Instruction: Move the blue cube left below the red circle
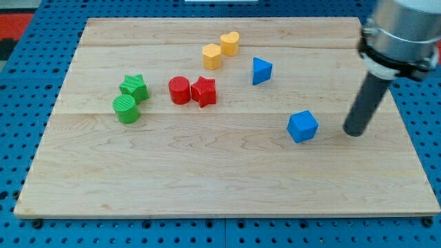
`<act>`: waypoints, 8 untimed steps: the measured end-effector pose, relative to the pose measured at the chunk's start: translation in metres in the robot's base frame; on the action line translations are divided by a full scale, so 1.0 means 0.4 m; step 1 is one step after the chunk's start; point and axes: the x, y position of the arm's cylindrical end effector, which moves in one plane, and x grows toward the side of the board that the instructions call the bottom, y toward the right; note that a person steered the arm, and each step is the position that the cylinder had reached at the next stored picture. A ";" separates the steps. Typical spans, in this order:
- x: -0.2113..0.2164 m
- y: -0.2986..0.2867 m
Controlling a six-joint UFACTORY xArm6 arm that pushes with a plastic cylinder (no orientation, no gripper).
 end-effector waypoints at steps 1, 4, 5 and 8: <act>-0.002 -0.179; -0.035 -0.316; -0.097 -0.324; -0.008 -0.623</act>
